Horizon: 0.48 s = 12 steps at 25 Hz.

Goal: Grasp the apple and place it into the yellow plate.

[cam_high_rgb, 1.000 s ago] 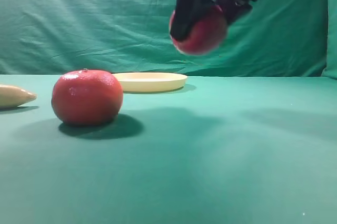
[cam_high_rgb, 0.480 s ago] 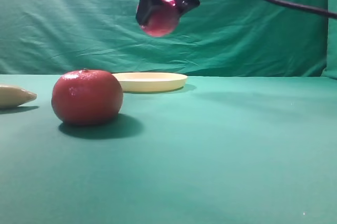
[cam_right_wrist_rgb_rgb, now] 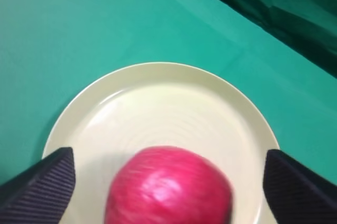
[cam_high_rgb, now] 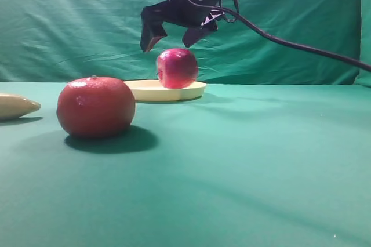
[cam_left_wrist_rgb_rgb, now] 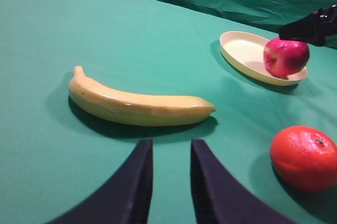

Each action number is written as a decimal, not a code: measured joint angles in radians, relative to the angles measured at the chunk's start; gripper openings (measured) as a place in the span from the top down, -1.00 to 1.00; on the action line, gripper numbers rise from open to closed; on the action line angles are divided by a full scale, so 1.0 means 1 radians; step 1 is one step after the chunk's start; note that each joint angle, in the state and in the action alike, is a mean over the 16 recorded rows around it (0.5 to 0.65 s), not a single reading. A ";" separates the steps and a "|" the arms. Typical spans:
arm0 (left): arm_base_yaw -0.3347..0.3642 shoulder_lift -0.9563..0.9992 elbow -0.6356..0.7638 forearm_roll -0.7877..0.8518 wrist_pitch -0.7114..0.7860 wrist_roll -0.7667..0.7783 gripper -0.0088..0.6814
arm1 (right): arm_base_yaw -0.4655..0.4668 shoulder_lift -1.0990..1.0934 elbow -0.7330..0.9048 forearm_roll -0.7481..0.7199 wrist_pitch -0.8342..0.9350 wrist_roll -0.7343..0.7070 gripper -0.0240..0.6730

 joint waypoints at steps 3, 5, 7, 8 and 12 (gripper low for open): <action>0.000 0.000 0.000 0.000 0.000 0.000 0.52 | -0.015 -0.078 -0.001 -0.011 0.079 0.006 -0.17; 0.000 0.000 0.000 0.000 0.000 0.000 0.52 | -0.023 -0.138 -0.001 -0.019 0.139 0.016 0.06; 0.000 0.000 0.000 0.000 0.000 0.000 0.52 | -0.029 -0.202 -0.002 -0.028 0.203 0.033 0.29; 0.000 0.000 0.000 0.000 0.000 0.000 0.52 | -0.032 -0.234 -0.001 -0.032 0.235 0.043 0.41; 0.000 0.000 0.000 0.000 0.000 0.000 0.52 | -0.038 -0.367 0.018 -0.047 0.348 0.090 0.76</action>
